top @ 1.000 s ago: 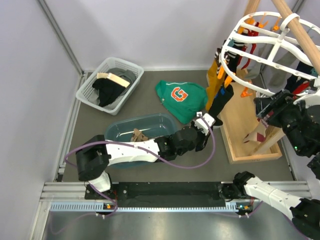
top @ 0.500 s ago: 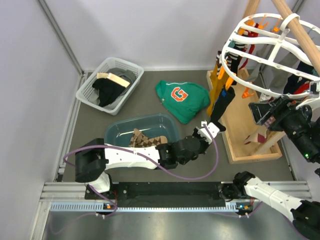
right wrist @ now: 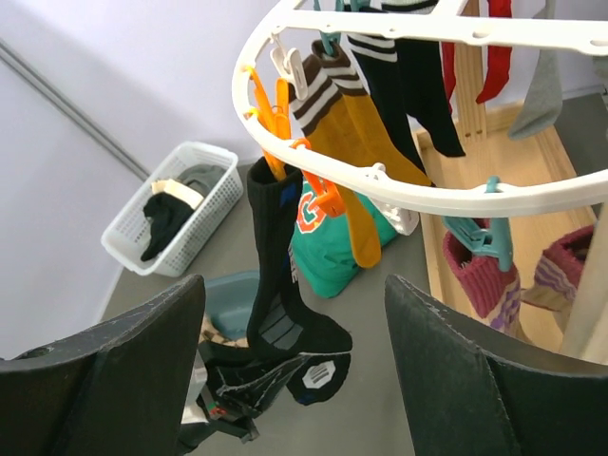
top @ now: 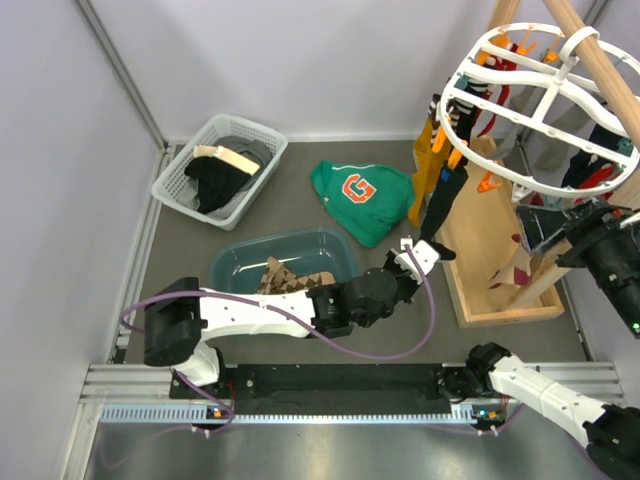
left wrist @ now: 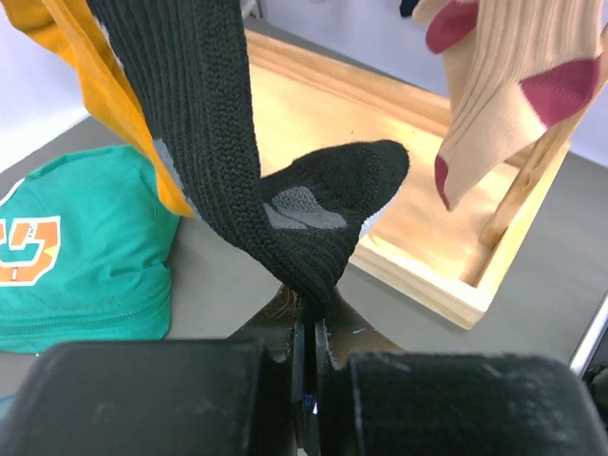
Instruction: Remove the socks clipped to the hanger
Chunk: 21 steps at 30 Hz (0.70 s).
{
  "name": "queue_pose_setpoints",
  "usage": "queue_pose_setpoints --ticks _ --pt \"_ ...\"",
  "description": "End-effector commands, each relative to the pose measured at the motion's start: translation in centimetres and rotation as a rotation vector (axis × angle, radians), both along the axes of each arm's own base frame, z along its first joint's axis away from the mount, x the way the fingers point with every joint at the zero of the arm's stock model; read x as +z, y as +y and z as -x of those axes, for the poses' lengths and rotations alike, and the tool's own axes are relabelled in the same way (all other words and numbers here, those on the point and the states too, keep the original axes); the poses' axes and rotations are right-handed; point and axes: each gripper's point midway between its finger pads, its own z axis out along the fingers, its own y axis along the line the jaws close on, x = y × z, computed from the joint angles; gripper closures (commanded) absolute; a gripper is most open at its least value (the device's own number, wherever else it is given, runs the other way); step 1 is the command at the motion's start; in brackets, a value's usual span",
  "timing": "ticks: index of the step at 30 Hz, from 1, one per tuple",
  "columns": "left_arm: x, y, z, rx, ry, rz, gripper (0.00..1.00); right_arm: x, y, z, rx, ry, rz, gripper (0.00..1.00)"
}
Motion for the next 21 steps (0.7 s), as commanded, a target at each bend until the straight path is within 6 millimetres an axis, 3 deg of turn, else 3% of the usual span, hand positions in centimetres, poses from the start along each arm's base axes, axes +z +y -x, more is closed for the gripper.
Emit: queue_pose_setpoints --ticks 1,12,21 --pt "6.8 0.1 0.3 -0.009 -0.043 0.177 1.0 2.9 -1.2 1.3 -0.008 -0.113 -0.049 0.25" --pt "8.2 0.5 0.4 -0.013 -0.047 0.197 1.0 3.7 -2.0 2.0 -0.027 -0.119 -0.067 0.25" --pt "7.8 1.6 -0.2 0.007 -0.013 0.186 1.0 3.9 -2.2 2.2 -0.031 -0.121 -0.069 0.25"
